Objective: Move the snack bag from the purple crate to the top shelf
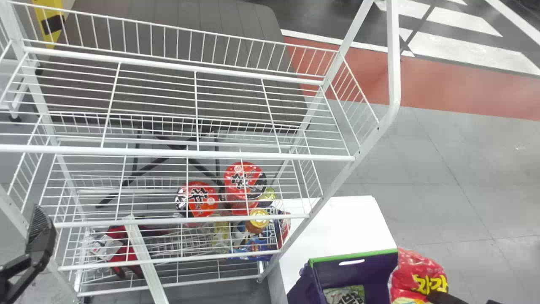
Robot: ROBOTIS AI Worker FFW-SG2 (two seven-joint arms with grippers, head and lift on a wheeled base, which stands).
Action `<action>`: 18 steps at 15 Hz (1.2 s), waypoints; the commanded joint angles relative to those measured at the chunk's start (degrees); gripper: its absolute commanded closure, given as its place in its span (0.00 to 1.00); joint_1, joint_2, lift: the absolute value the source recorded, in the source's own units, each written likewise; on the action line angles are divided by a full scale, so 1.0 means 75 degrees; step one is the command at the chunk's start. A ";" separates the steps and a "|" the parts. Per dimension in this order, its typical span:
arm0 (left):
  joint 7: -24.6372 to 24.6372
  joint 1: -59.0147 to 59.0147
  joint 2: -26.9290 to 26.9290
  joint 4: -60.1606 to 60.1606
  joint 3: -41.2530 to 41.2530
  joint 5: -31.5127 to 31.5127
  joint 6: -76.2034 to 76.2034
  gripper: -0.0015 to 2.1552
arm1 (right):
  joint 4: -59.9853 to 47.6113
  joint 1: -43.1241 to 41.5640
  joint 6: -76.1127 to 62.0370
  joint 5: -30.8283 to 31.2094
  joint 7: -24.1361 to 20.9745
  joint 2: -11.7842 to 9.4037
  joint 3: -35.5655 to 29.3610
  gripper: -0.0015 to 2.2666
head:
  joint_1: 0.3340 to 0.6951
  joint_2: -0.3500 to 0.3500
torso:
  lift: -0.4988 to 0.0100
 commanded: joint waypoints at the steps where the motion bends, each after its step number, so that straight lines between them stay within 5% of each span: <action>1: 0.0001 -0.0028 0.0009 0.0028 0.0000 0.0000 0.0099 0.00 | -0.0008 -0.0013 0.0000 0.0007 -0.0002 0.0000 0.0042 1.00 | 1.00 0.00 | 0.79; 18: 0.0012 -0.0087 0.0103 0.0004 0.0035 0.0070 0.0216 0.00 | 0.0261 -0.0200 -0.0187 -0.0005 0.0033 -0.0059 0.0288 1.00 | 1.00 0.00 | 0.92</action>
